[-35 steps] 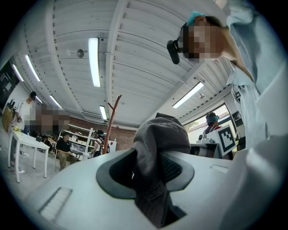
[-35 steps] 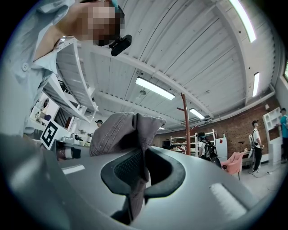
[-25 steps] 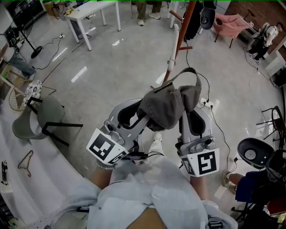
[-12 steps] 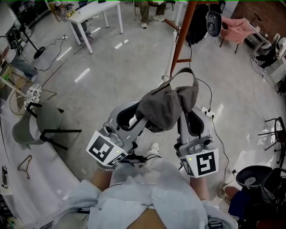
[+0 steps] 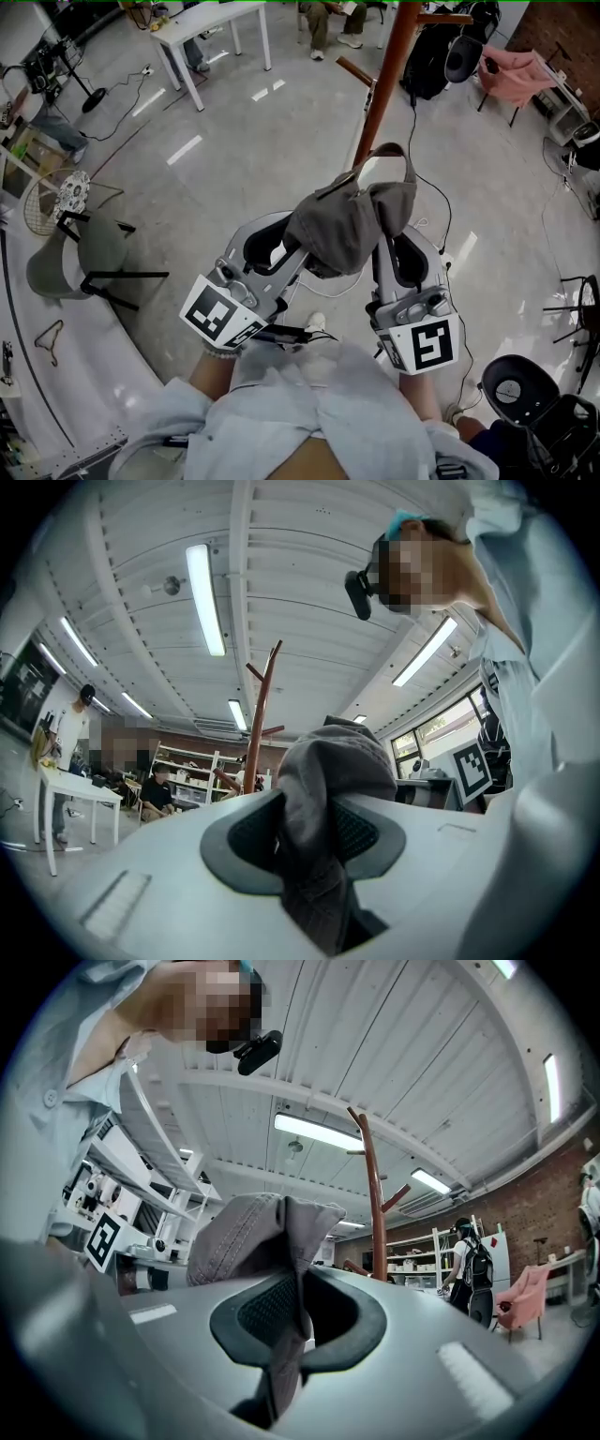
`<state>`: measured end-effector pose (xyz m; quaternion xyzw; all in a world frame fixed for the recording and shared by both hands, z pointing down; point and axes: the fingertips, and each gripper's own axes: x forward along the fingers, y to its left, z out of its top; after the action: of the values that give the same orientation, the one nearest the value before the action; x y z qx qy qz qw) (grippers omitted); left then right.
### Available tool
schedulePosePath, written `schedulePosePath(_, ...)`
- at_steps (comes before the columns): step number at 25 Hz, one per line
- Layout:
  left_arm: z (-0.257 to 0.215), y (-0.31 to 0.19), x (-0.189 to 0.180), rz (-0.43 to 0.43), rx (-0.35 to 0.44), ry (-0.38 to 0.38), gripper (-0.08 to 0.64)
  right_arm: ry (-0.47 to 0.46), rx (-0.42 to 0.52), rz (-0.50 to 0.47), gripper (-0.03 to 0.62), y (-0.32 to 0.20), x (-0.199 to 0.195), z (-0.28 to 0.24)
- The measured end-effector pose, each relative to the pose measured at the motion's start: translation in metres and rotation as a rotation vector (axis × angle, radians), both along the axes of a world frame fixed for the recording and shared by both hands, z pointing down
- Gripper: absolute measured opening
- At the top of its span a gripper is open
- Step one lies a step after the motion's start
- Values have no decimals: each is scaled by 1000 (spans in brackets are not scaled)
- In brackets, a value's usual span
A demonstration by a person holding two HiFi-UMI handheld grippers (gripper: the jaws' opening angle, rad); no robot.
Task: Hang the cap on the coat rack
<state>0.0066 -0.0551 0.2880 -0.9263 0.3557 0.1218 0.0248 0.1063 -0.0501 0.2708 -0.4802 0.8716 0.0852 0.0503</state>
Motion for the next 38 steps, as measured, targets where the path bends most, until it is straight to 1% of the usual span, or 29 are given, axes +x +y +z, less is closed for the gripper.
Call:
schedulePosePath(8,-1,-31,19,-55,-5,-14,124,-5,-11,-55,25,-39,19,1)
schedulePosePath(16,-1,-43,21,-90,-19,-15,124,-9,-20,-76,25,-54,20,1)
schedulePosePath(29,-3,-69,3,-114,-26,-15,124,14,-32,-65,25,-81,3,0)
schedulePosePath(34,0,-84,-4,-114,-38,-13,124,22,-63,-56,26,-95,-5,5)
schedulePosePath(36,0,-91,-5,-112,-36,-13,124,30,-52,-47,26,-102,-6,3)
schedulePosePath(38,-1,-98,-7,-109,-35,-12,124,34,-64,-29,25,-109,-7,3)
